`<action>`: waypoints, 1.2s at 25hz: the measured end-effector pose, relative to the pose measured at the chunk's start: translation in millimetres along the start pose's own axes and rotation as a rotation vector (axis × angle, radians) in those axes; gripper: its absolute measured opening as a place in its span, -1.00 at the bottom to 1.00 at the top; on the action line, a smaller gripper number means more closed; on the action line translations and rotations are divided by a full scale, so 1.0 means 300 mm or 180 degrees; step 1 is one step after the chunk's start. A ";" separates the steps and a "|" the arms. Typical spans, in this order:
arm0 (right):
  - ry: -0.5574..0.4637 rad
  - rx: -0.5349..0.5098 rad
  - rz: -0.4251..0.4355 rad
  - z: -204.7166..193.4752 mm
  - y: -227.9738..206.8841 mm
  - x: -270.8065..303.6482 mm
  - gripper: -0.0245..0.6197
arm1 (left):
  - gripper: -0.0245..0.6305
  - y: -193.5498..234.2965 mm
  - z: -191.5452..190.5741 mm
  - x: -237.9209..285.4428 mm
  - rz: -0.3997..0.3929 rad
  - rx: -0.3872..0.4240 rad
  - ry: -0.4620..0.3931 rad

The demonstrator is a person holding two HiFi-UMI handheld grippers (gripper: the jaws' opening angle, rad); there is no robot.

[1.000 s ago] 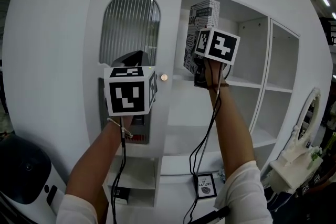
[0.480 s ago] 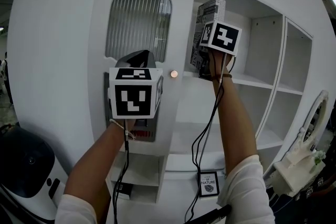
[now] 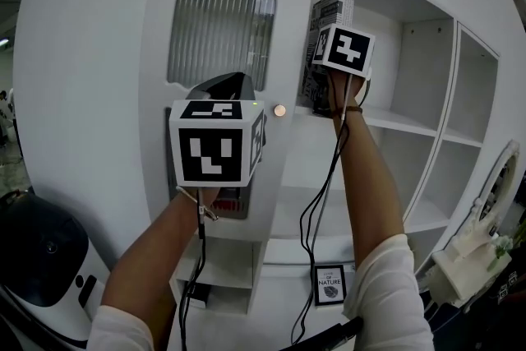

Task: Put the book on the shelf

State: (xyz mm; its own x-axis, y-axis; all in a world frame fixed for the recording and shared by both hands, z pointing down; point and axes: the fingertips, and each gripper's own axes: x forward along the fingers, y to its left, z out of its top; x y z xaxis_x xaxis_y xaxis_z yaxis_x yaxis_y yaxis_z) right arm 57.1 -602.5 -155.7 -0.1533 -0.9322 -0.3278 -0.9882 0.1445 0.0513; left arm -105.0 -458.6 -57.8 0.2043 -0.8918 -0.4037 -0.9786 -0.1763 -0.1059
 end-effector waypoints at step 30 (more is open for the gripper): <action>-0.0086 -0.0026 0.0075 0.064 -0.001 -0.155 -0.30 | -0.90 -0.064 -0.014 -0.044 -0.0067 0.0010 0.0036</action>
State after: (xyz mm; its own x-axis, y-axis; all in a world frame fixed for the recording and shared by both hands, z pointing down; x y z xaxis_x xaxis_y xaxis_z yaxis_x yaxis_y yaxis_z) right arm 64.6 -552.8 -158.6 -0.1767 -0.9192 -0.3518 -0.9842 0.1637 0.0669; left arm -89.1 -445.1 -46.6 0.2246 -0.8926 -0.3910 -0.9740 -0.1938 -0.1173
